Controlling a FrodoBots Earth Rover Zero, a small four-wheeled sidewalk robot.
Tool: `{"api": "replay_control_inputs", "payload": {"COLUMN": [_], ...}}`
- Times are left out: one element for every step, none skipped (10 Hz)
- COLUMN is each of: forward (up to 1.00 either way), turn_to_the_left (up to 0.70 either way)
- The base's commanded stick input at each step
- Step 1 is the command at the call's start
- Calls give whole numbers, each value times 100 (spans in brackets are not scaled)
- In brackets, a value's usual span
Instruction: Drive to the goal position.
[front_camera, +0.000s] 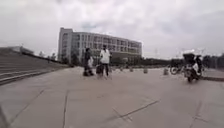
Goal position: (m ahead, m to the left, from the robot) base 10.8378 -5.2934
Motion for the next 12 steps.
{"api": "replay_control_inputs", "payload": {"forward": [70,70,70,70,70,70,70,70,70,70,70,70], "turn_to_the_left": [-14,-14,-14,-14,-14,-14,-14,-14,-14,-14,-14,-14]}}
